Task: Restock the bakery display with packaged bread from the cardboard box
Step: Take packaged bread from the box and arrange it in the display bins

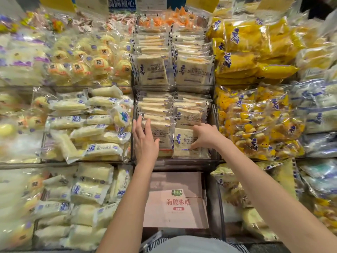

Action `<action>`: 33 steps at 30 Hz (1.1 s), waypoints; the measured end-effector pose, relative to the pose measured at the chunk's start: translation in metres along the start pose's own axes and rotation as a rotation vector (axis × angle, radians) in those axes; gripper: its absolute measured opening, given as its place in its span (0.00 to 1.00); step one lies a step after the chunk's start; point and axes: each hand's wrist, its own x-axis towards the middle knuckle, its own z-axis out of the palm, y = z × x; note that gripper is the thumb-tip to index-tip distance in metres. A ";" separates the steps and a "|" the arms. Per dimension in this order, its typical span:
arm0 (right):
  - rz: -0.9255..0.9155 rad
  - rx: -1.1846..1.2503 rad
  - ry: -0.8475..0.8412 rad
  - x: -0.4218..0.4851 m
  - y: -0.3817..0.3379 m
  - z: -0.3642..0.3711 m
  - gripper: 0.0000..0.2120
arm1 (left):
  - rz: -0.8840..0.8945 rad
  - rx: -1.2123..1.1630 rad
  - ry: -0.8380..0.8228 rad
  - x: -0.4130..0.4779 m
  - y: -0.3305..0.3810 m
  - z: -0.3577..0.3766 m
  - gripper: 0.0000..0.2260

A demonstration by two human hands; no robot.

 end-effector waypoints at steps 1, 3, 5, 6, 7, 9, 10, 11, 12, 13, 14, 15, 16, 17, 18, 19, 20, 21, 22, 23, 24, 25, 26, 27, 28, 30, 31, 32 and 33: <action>0.000 0.012 -0.006 -0.003 0.001 -0.003 0.23 | 0.012 0.028 -0.012 0.003 -0.001 -0.001 0.34; -0.002 0.039 -0.045 -0.009 0.003 -0.007 0.20 | 0.048 0.073 -0.067 0.008 -0.003 -0.002 0.35; -0.016 0.061 -0.066 -0.014 0.002 -0.008 0.23 | 0.090 0.110 -0.144 0.011 -0.004 -0.001 0.37; -0.022 0.073 -0.051 -0.017 0.000 -0.007 0.24 | 0.107 0.135 -0.175 0.012 -0.004 -0.001 0.38; -0.026 0.084 -0.020 -0.020 0.000 -0.007 0.24 | 0.122 0.158 -0.198 0.014 -0.004 0.000 0.39; -0.015 0.145 0.064 -0.028 0.003 -0.010 0.23 | 0.145 0.190 -0.203 0.018 -0.004 0.000 0.40; -0.006 0.198 0.117 -0.032 0.005 -0.013 0.21 | 0.154 0.199 -0.185 0.020 -0.004 0.000 0.40; -0.002 0.241 0.178 -0.035 0.009 -0.016 0.19 | 0.158 0.204 -0.161 0.020 -0.004 0.000 0.39; -0.005 0.261 0.249 -0.037 0.011 -0.018 0.17 | 0.158 0.207 -0.134 0.020 -0.004 0.000 0.39; -0.009 0.263 0.326 -0.036 0.014 -0.020 0.18 | 0.154 0.210 -0.110 0.019 -0.004 0.001 0.39; -0.008 0.262 0.395 -0.033 0.016 -0.018 0.19 | 0.150 0.215 -0.088 0.018 -0.004 0.003 0.39; 0.000 0.258 0.442 -0.029 0.016 -0.016 0.21 | 0.151 0.219 -0.065 0.016 -0.004 0.005 0.39; 0.007 0.244 0.465 -0.024 0.015 -0.012 0.22 | 0.158 0.216 -0.038 0.014 -0.003 0.008 0.39; 0.007 0.216 0.473 -0.019 0.014 -0.006 0.24 | 0.169 0.205 -0.011 0.013 -0.002 0.010 0.39; 0.000 0.183 0.469 -0.014 0.012 0.001 0.25 | 0.183 0.191 0.009 0.012 -0.002 0.012 0.39; -0.009 0.149 0.459 -0.010 0.010 0.008 0.27 | 0.198 0.179 0.012 0.011 -0.002 0.014 0.39; -0.016 0.114 0.451 -0.006 0.008 0.013 0.30 | 0.209 0.169 -0.007 0.010 -0.003 0.015 0.39; -0.023 0.071 0.448 -0.002 0.006 0.016 0.33 | 0.211 0.159 -0.047 0.010 -0.004 0.015 0.39; -0.029 0.024 0.451 0.000 0.004 0.019 0.35 | 0.199 0.153 -0.097 0.009 -0.005 0.015 0.40; -0.034 -0.020 0.457 0.002 0.002 0.020 0.37 | 0.184 0.159 -0.131 0.009 -0.006 0.016 0.41; -0.035 -0.057 0.461 0.003 0.001 0.021 0.38 | 0.174 0.180 -0.141 0.009 -0.006 0.016 0.43; -0.030 -0.078 0.461 0.003 0.000 0.021 0.39 | 0.170 0.210 -0.138 0.010 -0.005 0.017 0.45; -0.022 -0.088 0.455 0.002 -0.001 0.019 0.39 | 0.172 0.239 -0.134 0.011 -0.004 0.018 0.47; -0.012 -0.093 0.447 0.002 -0.002 0.016 0.39 | 0.177 0.265 -0.135 0.013 -0.002 0.018 0.47; -0.008 -0.101 0.438 0.002 -0.003 0.013 0.39 | 0.181 0.283 -0.133 0.016 -0.001 0.018 0.47; -0.035 -0.118 0.435 0.003 -0.004 0.006 0.37 | 0.183 0.303 -0.102 0.020 -0.001 0.017 0.48; -0.062 -0.117 0.438 0.005 -0.004 0.004 0.37 | 0.181 0.305 -0.083 0.022 -0.002 0.016 0.49; -0.092 -0.112 0.436 0.006 -0.003 0.005 0.37 | 0.176 0.305 -0.070 0.023 -0.004 0.017 0.50; -0.122 -0.111 0.431 0.008 -0.003 0.006 0.37 | 0.165 0.304 -0.062 0.023 -0.004 0.017 0.51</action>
